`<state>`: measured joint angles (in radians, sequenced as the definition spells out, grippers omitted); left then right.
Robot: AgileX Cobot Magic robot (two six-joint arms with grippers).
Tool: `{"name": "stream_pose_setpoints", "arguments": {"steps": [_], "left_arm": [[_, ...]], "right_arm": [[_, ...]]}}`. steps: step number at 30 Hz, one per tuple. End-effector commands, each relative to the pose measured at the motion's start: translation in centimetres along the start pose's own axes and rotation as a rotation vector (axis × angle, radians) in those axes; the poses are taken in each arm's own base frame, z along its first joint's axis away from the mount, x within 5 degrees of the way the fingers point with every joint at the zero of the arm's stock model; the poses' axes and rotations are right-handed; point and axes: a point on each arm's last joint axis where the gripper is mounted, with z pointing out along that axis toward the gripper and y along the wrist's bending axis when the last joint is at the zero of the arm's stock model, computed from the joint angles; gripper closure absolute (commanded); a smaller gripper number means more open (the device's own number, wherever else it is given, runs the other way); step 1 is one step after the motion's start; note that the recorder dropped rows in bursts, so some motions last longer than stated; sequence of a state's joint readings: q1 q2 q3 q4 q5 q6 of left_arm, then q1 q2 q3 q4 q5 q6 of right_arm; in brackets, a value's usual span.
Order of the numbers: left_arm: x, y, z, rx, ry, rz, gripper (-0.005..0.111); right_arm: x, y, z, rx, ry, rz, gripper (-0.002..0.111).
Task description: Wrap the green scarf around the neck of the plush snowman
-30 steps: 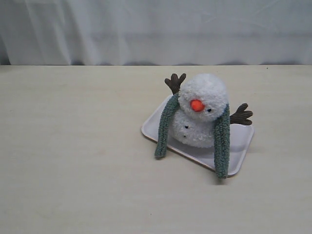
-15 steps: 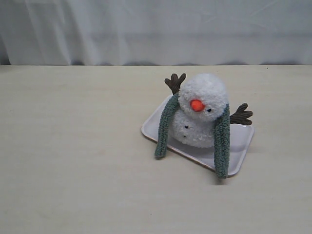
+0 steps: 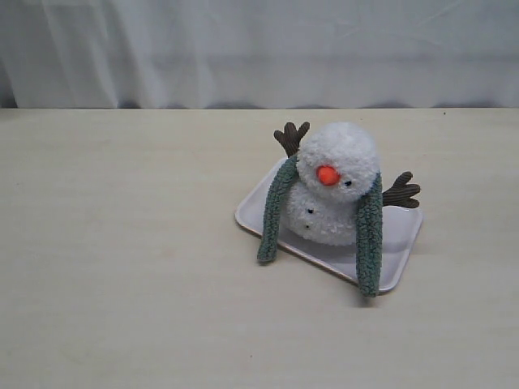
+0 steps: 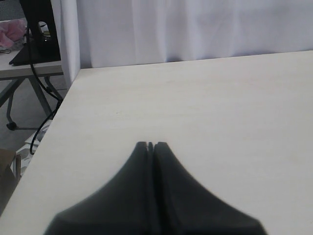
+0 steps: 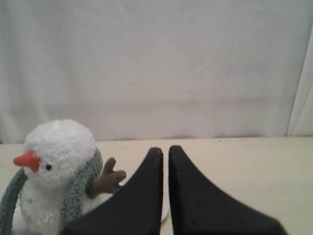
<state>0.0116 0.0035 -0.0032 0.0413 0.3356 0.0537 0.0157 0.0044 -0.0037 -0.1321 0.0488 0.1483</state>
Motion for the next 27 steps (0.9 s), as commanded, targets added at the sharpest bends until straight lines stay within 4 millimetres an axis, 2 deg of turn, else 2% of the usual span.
{"name": "stream_pose_setpoints", "arguments": {"steps": [1,10,27], "left_arm": [[0.0,0.0,0.0,0.000,-0.013,-0.006,0.107],[0.0,0.0,0.0,0.000,-0.013,-0.006,0.107],[0.0,0.0,0.0,0.000,-0.013,-0.006,0.107]], "right_arm": [[1.0,-0.2,-0.1,0.017,0.100,-0.009,0.104],[2.7,-0.4,-0.4,0.046,0.290,-0.009,0.104],[2.8,-0.4,-0.4,0.047,0.295,-0.009,0.104]]}}
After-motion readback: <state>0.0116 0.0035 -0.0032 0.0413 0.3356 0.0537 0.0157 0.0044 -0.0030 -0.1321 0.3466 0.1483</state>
